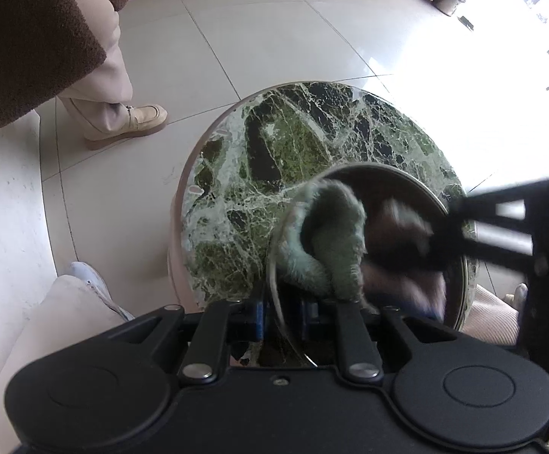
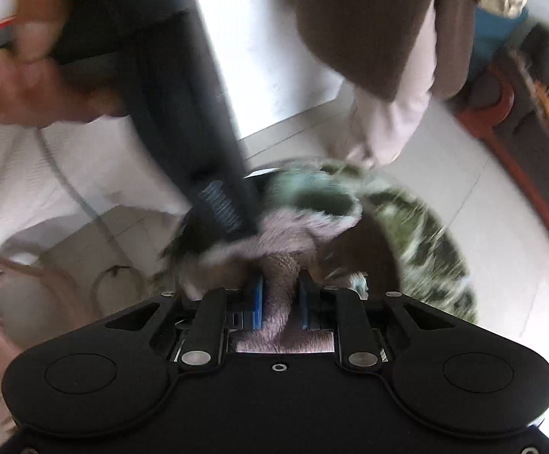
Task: Clean bowl
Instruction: 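Keep wiping the bowl wall with the towel in the right gripper while the left gripper holds the rim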
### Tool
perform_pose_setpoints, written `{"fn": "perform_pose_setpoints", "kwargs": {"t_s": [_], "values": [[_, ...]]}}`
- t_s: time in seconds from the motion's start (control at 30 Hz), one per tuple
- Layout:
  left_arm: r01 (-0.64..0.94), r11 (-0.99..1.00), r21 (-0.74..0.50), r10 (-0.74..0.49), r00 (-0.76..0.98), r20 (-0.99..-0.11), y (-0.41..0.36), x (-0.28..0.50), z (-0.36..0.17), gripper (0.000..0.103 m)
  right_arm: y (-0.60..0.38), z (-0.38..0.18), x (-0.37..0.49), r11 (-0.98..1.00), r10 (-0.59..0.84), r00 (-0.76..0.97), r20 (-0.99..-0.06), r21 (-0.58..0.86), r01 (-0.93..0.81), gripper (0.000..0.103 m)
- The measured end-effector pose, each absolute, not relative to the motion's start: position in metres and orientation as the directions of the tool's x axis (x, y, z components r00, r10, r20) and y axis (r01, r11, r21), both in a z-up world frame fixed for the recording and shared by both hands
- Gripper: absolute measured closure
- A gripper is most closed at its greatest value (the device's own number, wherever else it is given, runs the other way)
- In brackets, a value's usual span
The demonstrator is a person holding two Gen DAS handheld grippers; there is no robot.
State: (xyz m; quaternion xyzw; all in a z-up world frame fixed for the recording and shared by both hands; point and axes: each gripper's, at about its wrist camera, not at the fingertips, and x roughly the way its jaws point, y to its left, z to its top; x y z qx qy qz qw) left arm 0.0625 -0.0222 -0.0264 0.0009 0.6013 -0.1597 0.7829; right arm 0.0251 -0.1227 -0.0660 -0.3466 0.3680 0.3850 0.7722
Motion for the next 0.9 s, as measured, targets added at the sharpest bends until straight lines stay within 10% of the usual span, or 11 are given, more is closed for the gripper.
{"fn": "perform_pose_setpoints", "kwargs": {"t_s": [0.9], "values": [[0.253, 0.947, -0.197, -0.256, 0.227, -0.940, -0.026, 0.066, -0.027, 0.087, -0.142, -0.064, 0.021, 0.498, 0.315, 0.381, -0.869, -0.191, -0.846, 0.083]]}}
